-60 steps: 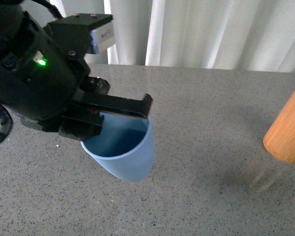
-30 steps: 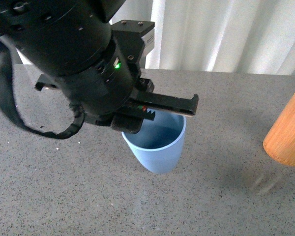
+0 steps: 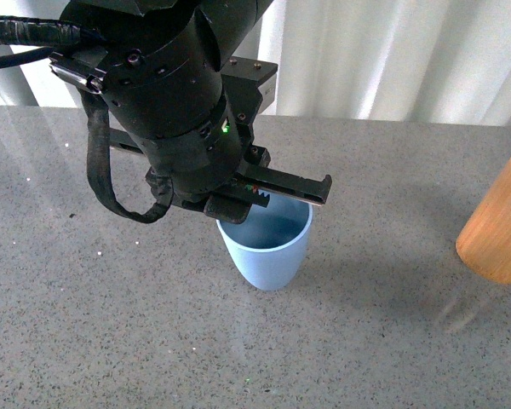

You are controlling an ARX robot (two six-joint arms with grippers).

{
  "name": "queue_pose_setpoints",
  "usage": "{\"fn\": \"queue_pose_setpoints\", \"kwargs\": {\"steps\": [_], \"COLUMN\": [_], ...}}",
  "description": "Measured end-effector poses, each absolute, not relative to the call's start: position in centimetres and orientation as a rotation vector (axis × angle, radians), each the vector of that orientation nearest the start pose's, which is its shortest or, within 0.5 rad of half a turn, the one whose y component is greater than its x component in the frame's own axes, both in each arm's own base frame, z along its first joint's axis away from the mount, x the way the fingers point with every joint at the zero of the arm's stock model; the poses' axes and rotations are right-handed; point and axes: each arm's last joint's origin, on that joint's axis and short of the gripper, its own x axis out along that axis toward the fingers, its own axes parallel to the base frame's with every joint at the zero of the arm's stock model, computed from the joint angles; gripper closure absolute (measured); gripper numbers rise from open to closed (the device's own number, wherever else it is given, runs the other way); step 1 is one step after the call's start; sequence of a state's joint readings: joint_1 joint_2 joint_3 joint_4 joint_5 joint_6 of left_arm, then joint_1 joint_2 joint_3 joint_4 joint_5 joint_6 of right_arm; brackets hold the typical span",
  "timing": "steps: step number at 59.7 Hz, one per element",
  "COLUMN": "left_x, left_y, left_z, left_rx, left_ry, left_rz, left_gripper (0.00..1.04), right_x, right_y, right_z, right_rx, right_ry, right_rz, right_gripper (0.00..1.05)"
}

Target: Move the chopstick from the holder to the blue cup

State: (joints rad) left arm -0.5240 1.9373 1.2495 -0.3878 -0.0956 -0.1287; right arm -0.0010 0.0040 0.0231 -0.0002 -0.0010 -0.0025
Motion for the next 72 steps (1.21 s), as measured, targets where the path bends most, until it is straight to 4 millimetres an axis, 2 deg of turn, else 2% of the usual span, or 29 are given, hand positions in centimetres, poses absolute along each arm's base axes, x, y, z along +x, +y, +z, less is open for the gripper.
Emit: {"fn": "queue_pose_setpoints", "kwargs": {"steps": [22,42,58,64,72], "left_x": [33.2,33.3,33.7,34.1,34.3], "left_y": [-20.6,-22.3,-22.9,-23.1,-23.2], "left_z": [13.9,13.9,14.1,14.6,14.9], "left_rx": [0.218,0.225,0.224,0.221,0.217], "left_ry": [1.081,1.062,1.047,1.020,1.008], "left_rz": [-0.343,-0.364,-0.374,-0.371,-0.374], "left_gripper": [1.01,1.00,0.61,0.38,0.18], "right_x": [9.6,9.6,9.6,9.6,9.6], "right_y": [0.0,0.0,0.0,0.0,0.0], "right_z": [17.1,17.1,17.1,17.1,17.1], "right_rx": [-0.002,-0.002,-0.002,-0.002,-0.002], "right_ry": [-0.019,-0.019,-0.019,-0.019,-0.019], "right_rz": [0.000,0.000,0.000,0.000,0.000], "right_gripper": [0.10,0.10,0.10,0.10,0.10]}}
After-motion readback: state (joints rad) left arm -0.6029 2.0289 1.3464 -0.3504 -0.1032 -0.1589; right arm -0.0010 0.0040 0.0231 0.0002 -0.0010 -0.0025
